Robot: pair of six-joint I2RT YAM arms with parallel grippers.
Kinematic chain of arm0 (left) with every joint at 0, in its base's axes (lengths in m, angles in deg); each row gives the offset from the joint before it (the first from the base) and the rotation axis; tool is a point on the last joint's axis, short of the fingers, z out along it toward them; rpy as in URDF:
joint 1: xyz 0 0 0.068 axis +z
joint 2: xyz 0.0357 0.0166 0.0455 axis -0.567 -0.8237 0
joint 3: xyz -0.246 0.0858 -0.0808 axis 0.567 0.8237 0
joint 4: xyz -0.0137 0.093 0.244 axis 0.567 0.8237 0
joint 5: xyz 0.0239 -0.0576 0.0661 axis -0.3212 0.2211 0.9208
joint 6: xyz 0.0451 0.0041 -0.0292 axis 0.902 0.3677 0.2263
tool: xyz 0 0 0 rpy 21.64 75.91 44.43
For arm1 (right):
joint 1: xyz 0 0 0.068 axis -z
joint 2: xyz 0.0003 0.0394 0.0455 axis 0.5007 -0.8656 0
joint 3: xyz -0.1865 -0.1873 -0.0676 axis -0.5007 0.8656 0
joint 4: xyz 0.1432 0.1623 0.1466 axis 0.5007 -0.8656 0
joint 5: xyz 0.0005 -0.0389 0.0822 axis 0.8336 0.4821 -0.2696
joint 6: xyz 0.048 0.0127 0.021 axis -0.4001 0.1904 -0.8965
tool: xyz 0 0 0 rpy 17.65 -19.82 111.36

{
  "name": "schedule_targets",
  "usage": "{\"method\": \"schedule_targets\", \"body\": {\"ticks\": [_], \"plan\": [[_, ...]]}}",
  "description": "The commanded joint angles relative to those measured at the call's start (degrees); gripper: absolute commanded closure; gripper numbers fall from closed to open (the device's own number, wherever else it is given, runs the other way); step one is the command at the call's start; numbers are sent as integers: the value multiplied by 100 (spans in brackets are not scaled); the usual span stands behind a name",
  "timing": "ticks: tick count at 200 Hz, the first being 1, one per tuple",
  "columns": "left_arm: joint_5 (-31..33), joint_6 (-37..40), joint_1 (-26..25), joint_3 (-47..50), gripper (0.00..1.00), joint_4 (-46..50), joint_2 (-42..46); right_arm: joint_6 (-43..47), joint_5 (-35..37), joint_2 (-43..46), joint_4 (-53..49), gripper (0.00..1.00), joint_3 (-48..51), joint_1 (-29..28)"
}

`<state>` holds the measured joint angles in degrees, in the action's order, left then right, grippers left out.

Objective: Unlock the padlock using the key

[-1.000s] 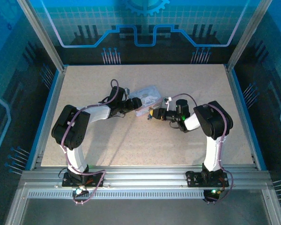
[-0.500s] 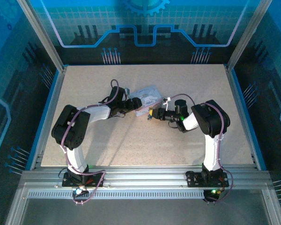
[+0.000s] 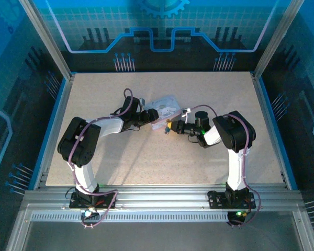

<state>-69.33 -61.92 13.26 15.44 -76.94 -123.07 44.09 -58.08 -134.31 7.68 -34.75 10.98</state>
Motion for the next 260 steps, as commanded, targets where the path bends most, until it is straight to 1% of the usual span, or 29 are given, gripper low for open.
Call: {"method": "schedule_targets", "body": {"ticks": [1, 20, 80, 106, 136, 193, 260], "plan": [[91, -10, -145, 229, 26, 518, -67, -229, 107, -169, 136, 96, 55, -40], [116, -19, -155, 283, 26, 508, -22, -393, 270, -105, 260, 100, 182, -27], [187, -133, -239, 652, 26, 355, 188, -1153, 703, 18, 754, 100, 495, -9], [210, -168, -263, 869, 26, 305, 280, -1360, 862, 82, 754, 100, 587, 7], [231, -203, -263, 1043, 25, 202, 296, -1330, 925, 130, 574, 100, 643, 68], [167, -247, -276, 1075, 25, 102, 345, -1746, 1013, 118, 787, 100, 601, 94], [-65, -300, -283, 1074, 20, -80, 595, -2558, 1579, 100, 987, 100, 547, -17]]}}
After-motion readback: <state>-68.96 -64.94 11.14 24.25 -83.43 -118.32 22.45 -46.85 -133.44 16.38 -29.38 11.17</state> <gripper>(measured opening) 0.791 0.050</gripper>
